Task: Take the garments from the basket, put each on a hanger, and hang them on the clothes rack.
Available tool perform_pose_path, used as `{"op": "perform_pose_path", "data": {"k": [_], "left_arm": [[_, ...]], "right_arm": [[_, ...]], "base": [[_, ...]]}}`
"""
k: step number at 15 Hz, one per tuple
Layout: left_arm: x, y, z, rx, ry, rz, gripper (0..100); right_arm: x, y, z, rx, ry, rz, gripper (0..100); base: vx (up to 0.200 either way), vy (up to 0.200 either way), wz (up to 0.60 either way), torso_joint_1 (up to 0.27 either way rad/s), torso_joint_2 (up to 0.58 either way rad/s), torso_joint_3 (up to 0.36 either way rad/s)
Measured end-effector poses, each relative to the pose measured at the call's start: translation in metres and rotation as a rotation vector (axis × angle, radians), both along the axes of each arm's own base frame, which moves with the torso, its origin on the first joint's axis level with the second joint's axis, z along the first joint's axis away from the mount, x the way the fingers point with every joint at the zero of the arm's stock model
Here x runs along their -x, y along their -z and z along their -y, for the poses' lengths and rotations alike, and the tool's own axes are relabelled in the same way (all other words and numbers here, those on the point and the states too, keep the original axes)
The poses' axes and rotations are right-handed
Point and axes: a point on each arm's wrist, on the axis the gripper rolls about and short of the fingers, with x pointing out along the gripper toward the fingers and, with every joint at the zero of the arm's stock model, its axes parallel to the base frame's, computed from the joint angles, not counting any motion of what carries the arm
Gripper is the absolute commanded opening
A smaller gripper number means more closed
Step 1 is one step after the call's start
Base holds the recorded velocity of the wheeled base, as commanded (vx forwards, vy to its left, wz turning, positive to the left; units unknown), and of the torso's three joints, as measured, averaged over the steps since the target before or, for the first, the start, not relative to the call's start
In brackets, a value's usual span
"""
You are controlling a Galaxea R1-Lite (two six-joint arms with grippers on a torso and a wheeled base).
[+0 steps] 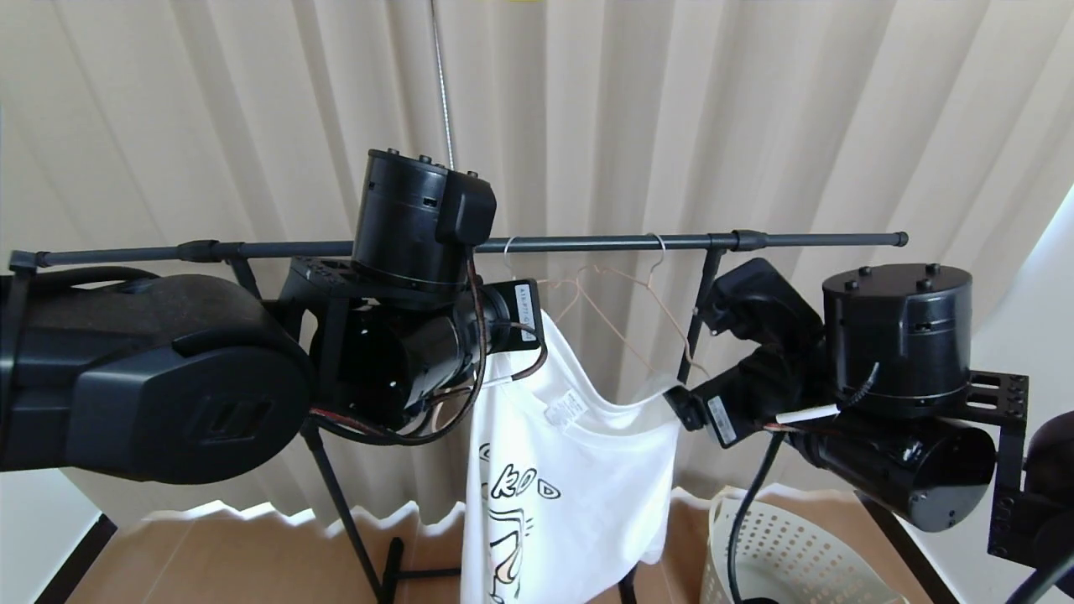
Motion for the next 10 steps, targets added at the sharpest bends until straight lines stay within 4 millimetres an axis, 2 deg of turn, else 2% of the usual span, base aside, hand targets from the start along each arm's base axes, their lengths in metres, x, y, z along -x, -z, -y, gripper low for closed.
{"op": "perform_pose_path", "data": {"k": [3,10], "left_arm": [[0.002,-0.003,0.003,0.001,-0.028,0.019,0],[0.006,-0.005,0.007,0.022,-0.015,0.034,0]], "right_arm": [[0.011,0.016,0.005,0.049,-0.147,-0.068,100],[0.033,0.036,-0.002,-0.03,-0.5,-0.213,100]], "base": [[0.0,0.0,0.0,0.0,0.0,0.0],[0.0,0.0,0.0,0.0,0.0,0.0]]}}
